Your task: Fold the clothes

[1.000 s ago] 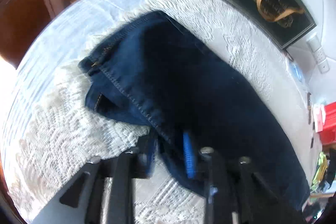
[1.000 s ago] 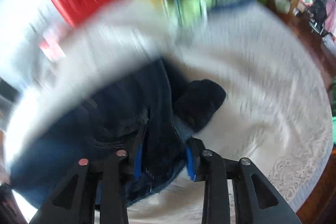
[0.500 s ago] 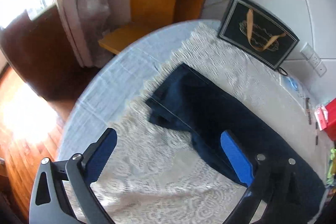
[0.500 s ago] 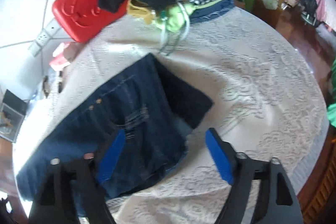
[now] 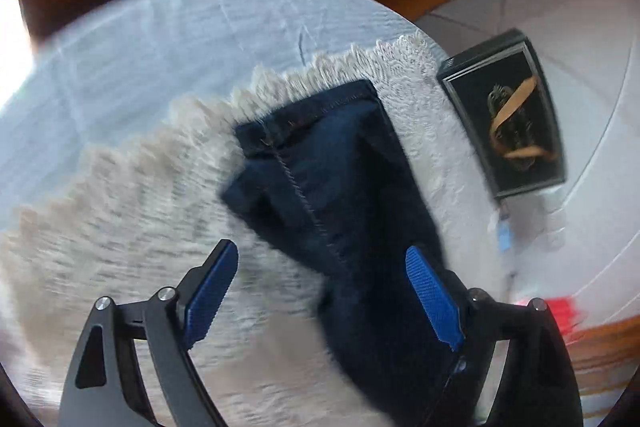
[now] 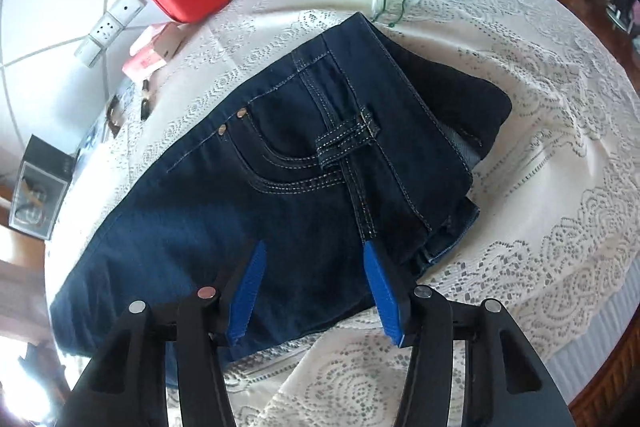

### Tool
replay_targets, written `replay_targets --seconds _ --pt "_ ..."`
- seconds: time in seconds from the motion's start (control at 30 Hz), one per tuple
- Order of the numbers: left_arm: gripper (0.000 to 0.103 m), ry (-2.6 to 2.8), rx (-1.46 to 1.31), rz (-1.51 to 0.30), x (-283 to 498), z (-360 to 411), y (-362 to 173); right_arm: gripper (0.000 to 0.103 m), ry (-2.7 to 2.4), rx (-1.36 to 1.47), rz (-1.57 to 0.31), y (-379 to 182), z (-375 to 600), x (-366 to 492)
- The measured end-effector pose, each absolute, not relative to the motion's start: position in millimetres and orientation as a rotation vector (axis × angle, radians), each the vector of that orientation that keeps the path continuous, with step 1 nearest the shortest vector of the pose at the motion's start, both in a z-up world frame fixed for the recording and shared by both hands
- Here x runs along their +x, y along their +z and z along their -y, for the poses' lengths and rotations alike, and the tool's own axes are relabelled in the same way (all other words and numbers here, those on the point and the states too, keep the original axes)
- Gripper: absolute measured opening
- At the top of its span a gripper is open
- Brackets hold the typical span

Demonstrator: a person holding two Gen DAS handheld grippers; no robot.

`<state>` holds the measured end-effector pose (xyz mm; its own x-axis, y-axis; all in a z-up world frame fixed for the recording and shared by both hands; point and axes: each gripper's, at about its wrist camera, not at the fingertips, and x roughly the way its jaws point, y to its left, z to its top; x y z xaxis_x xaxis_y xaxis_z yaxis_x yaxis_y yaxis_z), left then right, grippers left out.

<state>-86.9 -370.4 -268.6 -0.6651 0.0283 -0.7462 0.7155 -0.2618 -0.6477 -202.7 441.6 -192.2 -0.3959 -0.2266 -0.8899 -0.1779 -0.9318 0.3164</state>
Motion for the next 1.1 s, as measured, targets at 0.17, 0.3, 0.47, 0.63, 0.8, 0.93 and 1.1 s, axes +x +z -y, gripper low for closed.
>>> replay_targets --seconds 0.17,0.3,0.47,0.63,0.8,0.93,1.1 --pt "0.018 -1.982 0.997 -1.358 -109 381 -264 0.052 -2.541 1.74 0.551 -196 -439 -204" --pt "0.012 -2.071 1.115 -0.849 -126 358 -223 0.052 -2.535 1.763 0.526 -204 -438 -207" --pt "0.022 -1.926 1.239 -0.564 -140 335 -240 0.052 -2.52 1.752 0.543 -207 -441 -206" --pt "0.057 -1.777 1.131 -0.553 -119 347 -222 0.052 -2.496 1.774 0.5 -200 -443 -208" --pt "0.077 -2.076 1.056 -0.662 -139 327 -180 0.074 -2.717 1.646 0.309 -157 -443 -194" --pt "0.077 -2.175 1.181 -0.649 -184 305 -204 0.072 -2.668 1.526 0.41 -145 -438 -217" --pt "0.075 -2.007 1.389 -0.604 -211 314 -266 0.017 -2.529 1.578 0.682 -175 -464 -260"
